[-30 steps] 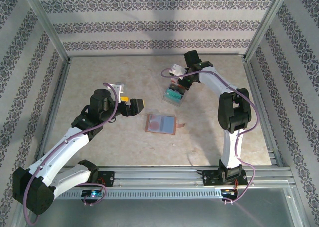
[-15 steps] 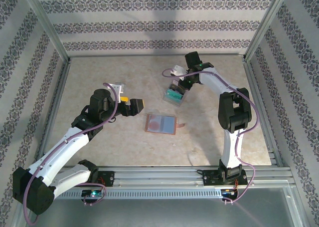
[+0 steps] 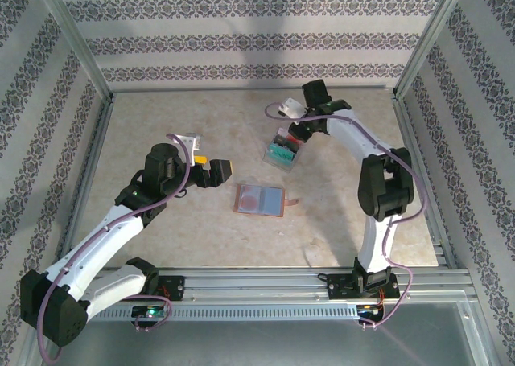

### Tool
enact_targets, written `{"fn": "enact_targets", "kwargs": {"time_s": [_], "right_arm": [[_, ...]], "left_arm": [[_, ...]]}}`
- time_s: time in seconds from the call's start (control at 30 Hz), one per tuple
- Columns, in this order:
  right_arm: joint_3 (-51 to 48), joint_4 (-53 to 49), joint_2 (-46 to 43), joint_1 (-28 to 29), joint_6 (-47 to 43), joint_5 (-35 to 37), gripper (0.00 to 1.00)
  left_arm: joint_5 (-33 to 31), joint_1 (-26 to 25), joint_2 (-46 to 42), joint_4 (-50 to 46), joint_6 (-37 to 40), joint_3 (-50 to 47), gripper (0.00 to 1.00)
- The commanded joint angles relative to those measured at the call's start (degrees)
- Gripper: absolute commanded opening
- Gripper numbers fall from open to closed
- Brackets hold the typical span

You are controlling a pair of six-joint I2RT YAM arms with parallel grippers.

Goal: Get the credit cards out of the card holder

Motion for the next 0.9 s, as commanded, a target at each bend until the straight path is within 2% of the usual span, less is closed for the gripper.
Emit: {"fn": "enact_targets", "kwargs": {"time_s": [0.0, 0.07, 0.2, 0.3, 0.33, 0.37, 0.4, 0.47, 0.67, 0.83, 0.87], "right_arm": [[-3.05, 2.83, -6.83, -0.54, 9.62, -0.19, 0.16], [-4.84, 3.32, -9.53, -0.54, 14.99, -0.54, 0.17], [-11.0, 5.1, -15.87, 0.69, 22.42, 0.67, 0.31], [-15.91, 5.98, -21.03, 2.64, 25.3, 1.53, 0.34], [-17.51, 6.09, -22.56, 3.49, 26.42, 2.27, 0.61], [-18.75, 6.35, -24.1, 4.26, 27.99, 4.2, 0.98], [-19.95, 6.49, -25.61, 5.14, 30.7, 7.14, 0.98], [-22.05, 5.99, -28.31, 7.21, 31.89, 8.31, 0.98], [-27.07, 5.27, -34.57, 18.23, 36.17, 20.77, 0.98], [-30.88, 4.97, -37.17, 26.4, 43.11, 27.24, 0.98], [-31.58, 5.11, -37.56, 27.28, 44.26, 26.73, 0.98]], "left_arm": [[-1.62, 0.57, -1.78, -1.83, 0.85, 1.11, 0.99], [-2.13, 0.55, -2.21, -1.74, 0.87, 0.78, 0.99], [-3.73, 0.78, -2.71, -2.06, 0.71, 0.32, 0.99], [-4.43, 1.19, -3.0, -2.25, 0.5, -0.05, 0.99], [-4.65, 1.37, -3.11, -2.22, 0.33, -0.23, 0.99], [-4.81, 1.52, -3.24, -2.05, 0.2, -0.47, 0.99], [-5.08, 1.59, -3.39, -1.83, -0.06, -0.63, 0.99], [-5.39, 1.95, -3.72, -1.25, -0.51, -1.18, 0.99], [-6.22, 2.88, -4.24, -0.1, -2.01, -2.69, 0.99], [-8.77, 3.56, -5.34, 0.43, -4.03, -4.31, 0.99], [-9.71, 3.71, -5.7, 0.28, -4.47, -4.67, 0.99]]}}
